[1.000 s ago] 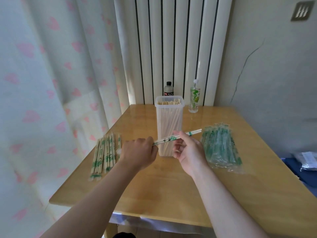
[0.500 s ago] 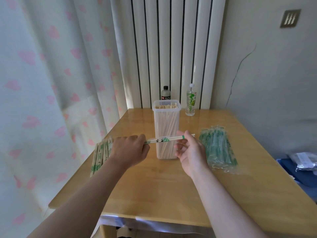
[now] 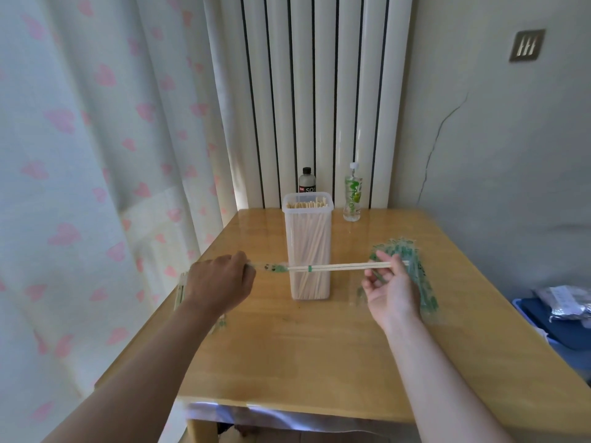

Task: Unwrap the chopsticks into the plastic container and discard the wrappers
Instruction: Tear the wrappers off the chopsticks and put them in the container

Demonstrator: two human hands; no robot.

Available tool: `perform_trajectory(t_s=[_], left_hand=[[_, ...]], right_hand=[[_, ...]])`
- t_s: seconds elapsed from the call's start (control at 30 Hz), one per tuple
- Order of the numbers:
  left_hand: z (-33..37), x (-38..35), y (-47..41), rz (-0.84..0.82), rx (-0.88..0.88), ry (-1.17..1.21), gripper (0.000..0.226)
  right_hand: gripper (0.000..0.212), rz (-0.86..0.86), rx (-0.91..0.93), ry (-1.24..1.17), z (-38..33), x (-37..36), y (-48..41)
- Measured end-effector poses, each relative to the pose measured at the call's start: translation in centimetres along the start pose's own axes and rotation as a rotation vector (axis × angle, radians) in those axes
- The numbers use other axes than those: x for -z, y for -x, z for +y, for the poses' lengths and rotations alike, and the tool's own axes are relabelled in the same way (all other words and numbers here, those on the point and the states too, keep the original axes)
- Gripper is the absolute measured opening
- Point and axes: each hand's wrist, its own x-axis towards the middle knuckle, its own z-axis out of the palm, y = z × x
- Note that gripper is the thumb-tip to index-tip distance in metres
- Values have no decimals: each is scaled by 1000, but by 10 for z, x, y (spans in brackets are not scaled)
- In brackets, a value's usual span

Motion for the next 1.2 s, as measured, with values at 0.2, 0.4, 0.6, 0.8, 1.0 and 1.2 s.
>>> perform_trajectory(t_s=[0.2,0.4,0.6,0.8,1.0,1.2], left_hand=[[1,1,-9,-100,417,164,33],[15,12,-25,23,688,588,34],[36,29,-40,15,672,774,43],[50,35,-61,-12,635,859,46],[55,34,-70,-82,615,939,45],[49,12,-70,-96,619,1054,36]], right_hand=[[33,54,72,42,-9,2,2],[31,90,176,81,-21,-11,-2],[30,4,261,124,-46,-40,2],[31,-135,474,223,-88,-103,0],[30,-144,675,571,-102,-153,-18],[46,-221,697,1140,-73,-173,-27]])
